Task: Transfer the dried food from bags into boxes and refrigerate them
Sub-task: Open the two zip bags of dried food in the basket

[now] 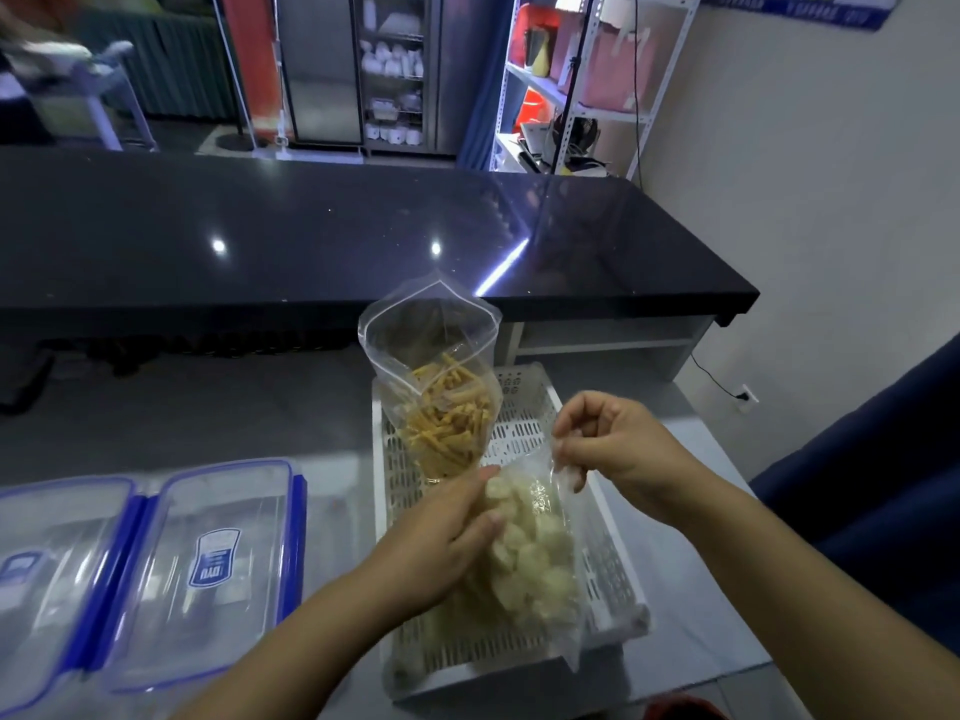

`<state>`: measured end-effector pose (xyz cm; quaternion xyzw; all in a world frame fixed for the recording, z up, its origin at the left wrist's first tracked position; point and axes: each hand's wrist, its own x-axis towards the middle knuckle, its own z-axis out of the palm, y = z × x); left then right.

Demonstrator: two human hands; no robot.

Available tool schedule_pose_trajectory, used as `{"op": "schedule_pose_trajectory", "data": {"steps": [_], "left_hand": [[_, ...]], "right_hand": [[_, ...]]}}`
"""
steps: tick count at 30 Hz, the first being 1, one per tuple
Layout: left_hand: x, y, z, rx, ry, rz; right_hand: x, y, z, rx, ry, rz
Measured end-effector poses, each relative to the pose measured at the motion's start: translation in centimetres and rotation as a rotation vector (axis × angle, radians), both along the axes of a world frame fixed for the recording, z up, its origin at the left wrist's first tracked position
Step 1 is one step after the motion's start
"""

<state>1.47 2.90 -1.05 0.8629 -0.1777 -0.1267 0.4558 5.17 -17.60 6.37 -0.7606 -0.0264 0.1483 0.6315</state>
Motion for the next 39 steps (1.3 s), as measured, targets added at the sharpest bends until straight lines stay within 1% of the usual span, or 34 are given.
{"op": "schedule_pose_trajectory", "data": {"steps": [1, 3, 5, 6, 8, 9, 11, 13, 17, 19, 21, 24, 26, 29, 32, 39], "left_hand": [[0.0, -0.1, 0.1, -0.051, 0.022, -0.001], [0.3, -0.2, 0.4, -0.086, 0.056, -0.008], [0.5, -0.3, 0.7, -0.054, 0.013, 0.039], [0.4, -0.2, 1.1, -0.049, -0.029, 0.103], [0.2, -0.4, 2.3, -0.131, -0.113, 0.221], [0.0, -0.5, 3.1, -0.187, -0.124, 0.249], [-0.5, -1.1, 4.8, -0.254, -0.104, 0.237], [-0.7, -1.5, 6.2, -0.23, -0.072, 0.208], [-0.3, -1.6, 7.1, -0.046, -0.115, 0.227], [0.1, -1.3, 7.2, -0.024, -0.078, 0.233], [0.4, -1.0, 7.3, -0.105, 0.046, 0.248], [0.9, -0.8, 7.4, -0.257, 0.226, 0.246], [0.9, -0.9, 7.4, -0.331, 0.29, 0.237], [0.9, -1.4, 7.2, -0.384, 0.298, 0.267], [0.7, -2.0, 7.0, -0.397, 0.268, 0.296], [0.1, -3.0, 6.6, -0.352, 0.18, 0.301]], "right_hand": [[-0.1, 0.2, 0.5, 0.008, -0.011, -0.017], [-0.2, 0.6, 1.3, 0.033, -0.028, -0.068], [-0.3, 0.8, 1.8, 0.037, -0.042, -0.109], [-0.4, 1.0, 1.9, 0.021, -0.047, -0.122], [-0.4, 1.5, 1.8, -0.013, -0.056, -0.145], [-0.4, 1.7, 1.7, -0.022, -0.06, -0.154], [-0.3, 2.1, 1.6, -0.032, -0.068, -0.168], [-0.2, 2.4, 1.7, -0.045, -0.074, -0.181], [-0.1, 2.9, 2.0, -0.049, -0.086, -0.195], [-0.2, 2.9, 2.2, -0.028, -0.083, -0.197], [-0.4, 2.6, 2.3, -0.05, -0.083, -0.206], [-1.3, 2.2, 2.4, -0.201, -0.1, -0.188], [-2.2, 2.3, 2.3, -0.259, -0.091, -0.148], [-3.6, 2.6, 1.7, -0.296, -0.073, -0.108], [-4.4, 2.7, 1.1, -0.316, -0.078, -0.132], [-5.3, 2.5, 1.1, -0.2, -0.029, -0.192]]}}
